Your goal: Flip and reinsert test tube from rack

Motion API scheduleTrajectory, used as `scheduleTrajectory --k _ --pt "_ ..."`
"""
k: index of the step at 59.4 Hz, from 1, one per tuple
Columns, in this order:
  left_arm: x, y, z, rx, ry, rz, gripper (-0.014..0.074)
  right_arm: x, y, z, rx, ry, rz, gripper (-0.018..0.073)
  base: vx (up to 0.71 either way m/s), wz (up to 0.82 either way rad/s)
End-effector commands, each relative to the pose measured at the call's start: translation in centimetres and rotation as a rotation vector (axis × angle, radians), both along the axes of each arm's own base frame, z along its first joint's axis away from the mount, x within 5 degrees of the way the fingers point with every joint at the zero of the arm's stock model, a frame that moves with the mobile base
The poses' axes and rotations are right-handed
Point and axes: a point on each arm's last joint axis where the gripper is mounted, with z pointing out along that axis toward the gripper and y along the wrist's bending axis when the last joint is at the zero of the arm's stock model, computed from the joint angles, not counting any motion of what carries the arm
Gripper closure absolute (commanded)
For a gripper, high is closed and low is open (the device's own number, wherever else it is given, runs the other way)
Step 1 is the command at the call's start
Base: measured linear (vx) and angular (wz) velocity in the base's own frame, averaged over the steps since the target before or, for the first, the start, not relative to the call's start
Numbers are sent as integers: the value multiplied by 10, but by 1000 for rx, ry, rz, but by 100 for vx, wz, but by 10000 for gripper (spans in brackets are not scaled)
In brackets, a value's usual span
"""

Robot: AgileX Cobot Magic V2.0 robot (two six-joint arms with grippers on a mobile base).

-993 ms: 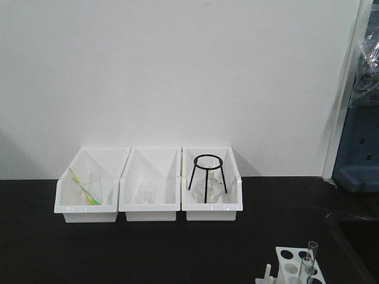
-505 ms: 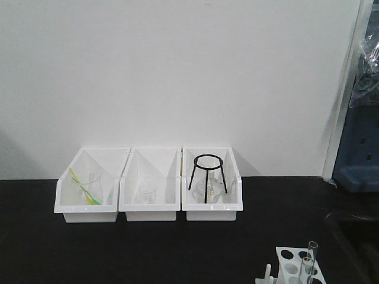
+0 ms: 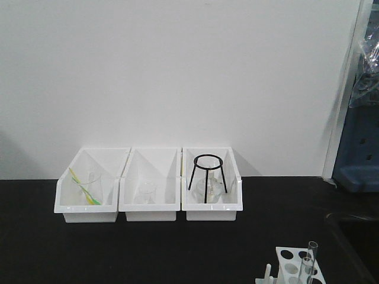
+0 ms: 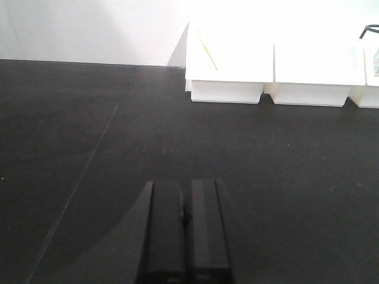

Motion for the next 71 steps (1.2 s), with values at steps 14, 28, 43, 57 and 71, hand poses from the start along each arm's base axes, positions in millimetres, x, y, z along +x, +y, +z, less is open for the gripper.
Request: scheduleTrajectory --k 14,28,43,57,71 --pt "1 -1 8 -1 -94 -8 603 42 11 14 51 -143 84 80 0 0" --pt "1 -1 8 -1 -94 -8 603 65 17 2 21 -127 141 80 0 0" --pt "1 -1 8 -1 -94 -8 603 80 20 -8 33 -144 158 109 0 0" --pt "1 -1 8 -1 -94 -8 603 80 20 -9 16 -154 160 429 0 0" --pt "1 -1 8 -1 -94 -8 603 79 20 -7 55 -139 159 574 0 0"
